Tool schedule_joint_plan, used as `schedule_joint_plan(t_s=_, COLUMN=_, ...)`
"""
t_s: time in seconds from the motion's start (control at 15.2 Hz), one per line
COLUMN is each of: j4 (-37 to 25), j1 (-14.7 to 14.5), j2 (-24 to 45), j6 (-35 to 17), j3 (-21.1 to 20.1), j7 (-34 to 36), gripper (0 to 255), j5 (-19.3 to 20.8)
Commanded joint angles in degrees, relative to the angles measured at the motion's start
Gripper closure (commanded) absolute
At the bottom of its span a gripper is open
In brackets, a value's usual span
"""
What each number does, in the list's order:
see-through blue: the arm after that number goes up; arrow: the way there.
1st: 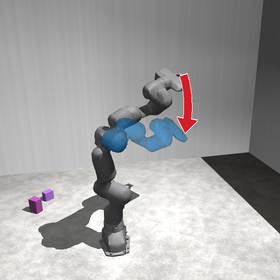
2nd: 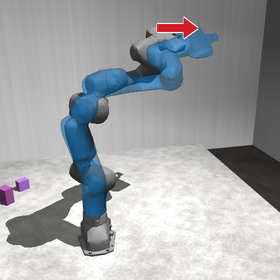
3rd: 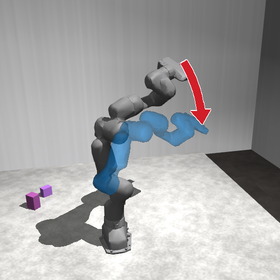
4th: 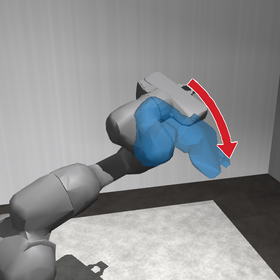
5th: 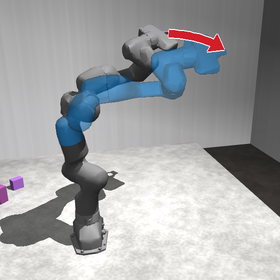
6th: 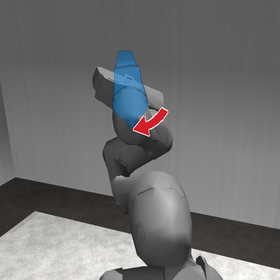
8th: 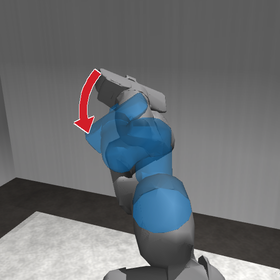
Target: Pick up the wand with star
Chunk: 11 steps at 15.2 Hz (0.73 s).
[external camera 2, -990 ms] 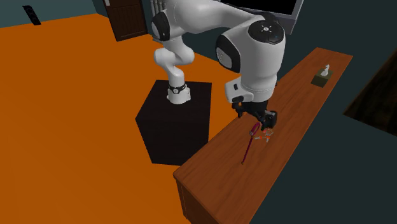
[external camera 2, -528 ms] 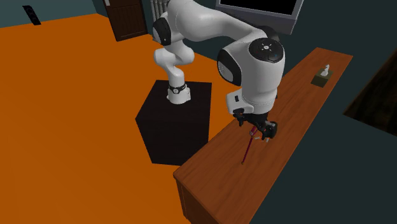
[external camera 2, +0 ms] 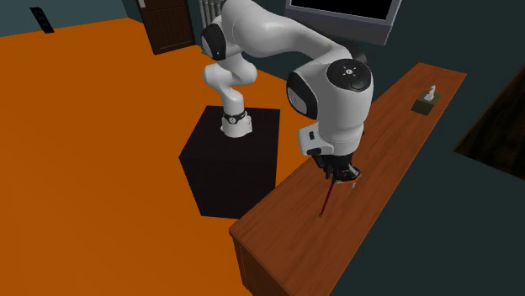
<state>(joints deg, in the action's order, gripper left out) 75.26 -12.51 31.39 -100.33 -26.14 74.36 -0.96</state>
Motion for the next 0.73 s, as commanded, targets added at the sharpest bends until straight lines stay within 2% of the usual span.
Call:
schedule_joint_plan(t_s=0.0, j4=0.01, j1=0.00, j2=0.01, j6=-0.01, j3=0.00, j7=0.00, gripper=255, j5=0.00)
schedule_joint_plan(t_s=0.26, j4=-0.02, j1=-0.05, j2=0.05, j6=-0.03, j3=-0.01, j7=0.04, gripper=255, j5=0.01)
schedule_joint_plan(t_s=0.66, j4=-4.60, j1=-0.51, j2=-0.01, j6=4.48, j3=-0.16, j7=0.72, gripper=255, j5=0.04)
